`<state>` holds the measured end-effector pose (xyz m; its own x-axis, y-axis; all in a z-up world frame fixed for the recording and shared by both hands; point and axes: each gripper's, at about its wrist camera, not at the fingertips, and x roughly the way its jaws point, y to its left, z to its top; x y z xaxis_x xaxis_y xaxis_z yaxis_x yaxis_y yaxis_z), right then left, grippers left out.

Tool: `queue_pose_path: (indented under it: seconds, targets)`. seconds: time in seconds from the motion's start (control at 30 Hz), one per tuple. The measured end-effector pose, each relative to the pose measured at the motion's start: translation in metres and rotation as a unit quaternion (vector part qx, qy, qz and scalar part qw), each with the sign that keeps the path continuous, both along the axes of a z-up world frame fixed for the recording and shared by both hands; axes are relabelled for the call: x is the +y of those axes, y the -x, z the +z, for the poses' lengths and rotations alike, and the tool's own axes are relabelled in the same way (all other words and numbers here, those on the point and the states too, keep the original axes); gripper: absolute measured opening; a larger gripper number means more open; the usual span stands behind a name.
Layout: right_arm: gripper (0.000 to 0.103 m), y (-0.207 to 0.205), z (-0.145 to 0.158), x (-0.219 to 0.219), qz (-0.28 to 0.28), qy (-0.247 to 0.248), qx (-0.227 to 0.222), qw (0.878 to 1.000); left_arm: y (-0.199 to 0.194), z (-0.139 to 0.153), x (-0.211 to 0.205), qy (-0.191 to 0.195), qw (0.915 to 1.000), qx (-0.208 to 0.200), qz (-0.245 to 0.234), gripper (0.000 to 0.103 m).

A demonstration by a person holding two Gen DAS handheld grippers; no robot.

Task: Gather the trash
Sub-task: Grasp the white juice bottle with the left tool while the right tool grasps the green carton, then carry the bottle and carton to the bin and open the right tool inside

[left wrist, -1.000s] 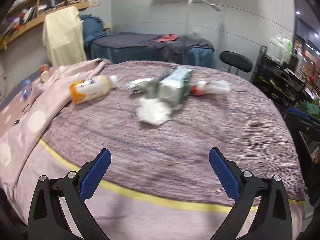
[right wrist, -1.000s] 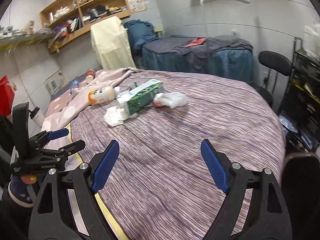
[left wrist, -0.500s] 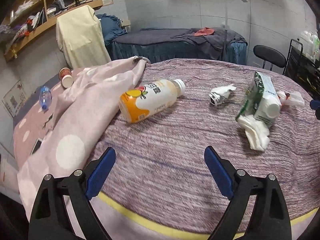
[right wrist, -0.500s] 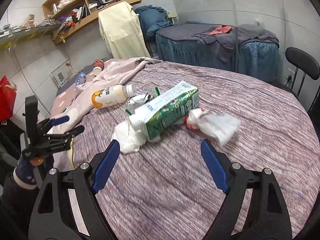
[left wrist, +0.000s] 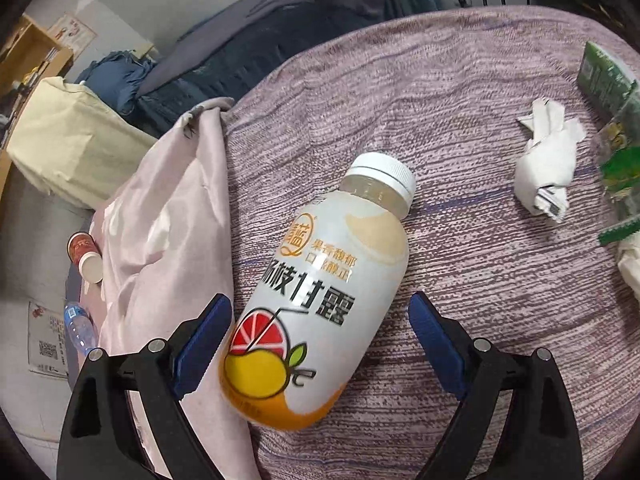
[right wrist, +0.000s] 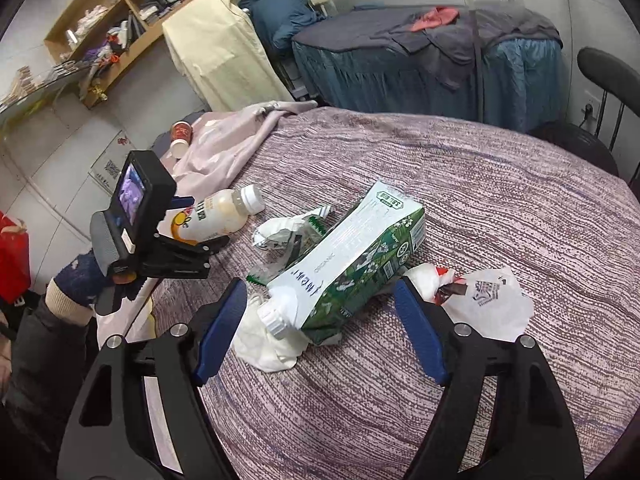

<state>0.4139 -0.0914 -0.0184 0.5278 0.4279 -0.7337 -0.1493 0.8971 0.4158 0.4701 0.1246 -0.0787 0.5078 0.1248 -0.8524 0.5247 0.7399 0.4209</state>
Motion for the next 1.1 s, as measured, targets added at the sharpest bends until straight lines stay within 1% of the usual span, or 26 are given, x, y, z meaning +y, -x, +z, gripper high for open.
queue_pose_path:
  seconds: [0.03,0.07,0.13,0.27,0.37,0.47,0.57,0.63,0.73,0.8,0.9,1.0,1.1]
  targets:
    - [0.073,-0.006,-0.004,0.0,-0.006,-0.002,0.016,1.0,-0.002,-0.005,-0.002,-0.009,0.9999,0.005,-0.002,0.078]
    - [0.072,-0.014,-0.008,0.001,-0.01,-0.006,0.034,0.999,-0.004,-0.011,-0.004,-0.023,0.9997,0.006,-0.004,0.075]
    - [0.071,-0.027,-0.015,0.002,-0.017,-0.012,0.065,0.998,-0.003,-0.012,-0.005,-0.021,0.9998,0.004,-0.003,0.07]
    - [0.07,-0.049,-0.027,0.006,-0.043,-0.017,0.112,0.993,0.005,-0.005,0.0,0.01,0.9999,-0.005,0.007,0.068]
    - [0.07,-0.063,-0.038,0.012,-0.056,-0.011,0.132,0.99,0.007,-0.006,0.003,0.032,0.9992,-0.018,0.018,0.068]
    - [0.071,-0.071,-0.049,0.012,-0.064,-0.041,0.153,0.985,0.014,-0.003,0.007,0.06,0.9975,-0.025,0.029,0.067]
    - [0.069,-0.074,-0.053,0.014,-0.058,-0.053,0.151,0.985,0.023,0.002,0.01,0.097,0.9941,-0.028,0.04,0.063]
    - [0.065,-0.073,-0.053,0.012,-0.058,-0.073,0.145,0.985,0.032,0.005,0.008,0.11,0.9923,-0.036,0.043,0.061]
    - [0.06,-0.062,-0.041,0.009,-0.049,-0.075,0.106,0.99,0.047,0.012,0.011,0.146,0.9867,-0.048,0.052,0.061]
    - [0.059,-0.051,-0.034,0.007,-0.041,-0.084,0.092,0.991,0.056,0.018,0.018,0.167,0.9816,-0.063,0.067,0.061]
    - [0.059,-0.034,-0.026,0.005,-0.032,-0.105,0.08,0.991,0.07,0.027,0.03,0.205,0.9715,-0.075,0.092,0.061]
    - [0.059,-0.015,-0.016,0.002,-0.026,-0.124,0.055,0.99,0.089,0.035,0.033,0.218,0.9652,-0.094,0.11,0.06]
    - [0.059,0.009,-0.002,0.002,-0.012,-0.127,0.027,0.991,0.113,0.045,0.034,0.245,0.9558,-0.111,0.119,0.06]
